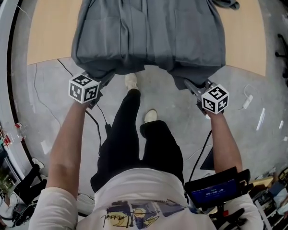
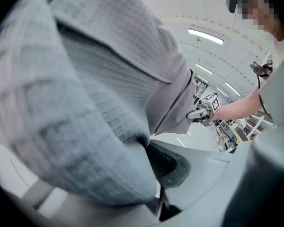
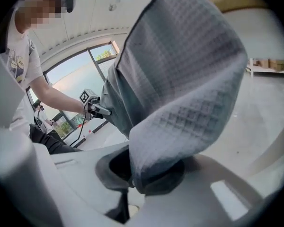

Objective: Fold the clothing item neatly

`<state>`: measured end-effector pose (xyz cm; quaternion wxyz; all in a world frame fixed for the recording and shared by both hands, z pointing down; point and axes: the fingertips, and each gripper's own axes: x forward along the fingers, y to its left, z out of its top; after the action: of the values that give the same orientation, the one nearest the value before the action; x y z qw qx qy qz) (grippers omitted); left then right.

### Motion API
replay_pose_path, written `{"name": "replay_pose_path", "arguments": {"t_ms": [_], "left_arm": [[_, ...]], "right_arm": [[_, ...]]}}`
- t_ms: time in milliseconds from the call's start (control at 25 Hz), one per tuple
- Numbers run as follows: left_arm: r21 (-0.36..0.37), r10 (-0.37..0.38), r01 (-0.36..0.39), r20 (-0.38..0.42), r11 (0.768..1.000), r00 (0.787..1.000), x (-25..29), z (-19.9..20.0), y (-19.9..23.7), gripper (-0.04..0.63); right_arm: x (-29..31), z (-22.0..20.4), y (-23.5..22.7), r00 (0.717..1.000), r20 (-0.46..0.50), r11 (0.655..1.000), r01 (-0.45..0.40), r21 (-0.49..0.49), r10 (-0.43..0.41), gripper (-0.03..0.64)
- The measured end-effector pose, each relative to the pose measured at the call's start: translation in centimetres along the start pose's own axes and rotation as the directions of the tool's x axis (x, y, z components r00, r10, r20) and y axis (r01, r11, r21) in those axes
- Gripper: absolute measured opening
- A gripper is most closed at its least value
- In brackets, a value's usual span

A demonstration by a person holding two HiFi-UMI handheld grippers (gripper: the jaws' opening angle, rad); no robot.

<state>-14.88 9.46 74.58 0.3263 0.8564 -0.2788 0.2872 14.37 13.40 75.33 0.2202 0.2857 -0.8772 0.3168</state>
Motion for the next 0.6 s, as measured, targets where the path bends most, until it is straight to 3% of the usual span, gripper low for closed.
{"name": "replay_pose_path", "arguments": {"t_ms": [320,600], "left_arm": [[-0.045,-0.028,0.03,0.034,0.999,0.999,-3.2,0.4,-5.0,0.031],[-0.054,-0.035,0.04,0.084,0.998,0.996,-7.1,2.2,-8.5,0.029]], "right_arm": [[-3.7,1.4,3.9,0.998,0.047,0.998,0.046,0.043,-0.048,0.025],[-7.0,4.1,7.3,0.997,0.075,0.999,0.018,0.037,-0.021,0.023]]}}
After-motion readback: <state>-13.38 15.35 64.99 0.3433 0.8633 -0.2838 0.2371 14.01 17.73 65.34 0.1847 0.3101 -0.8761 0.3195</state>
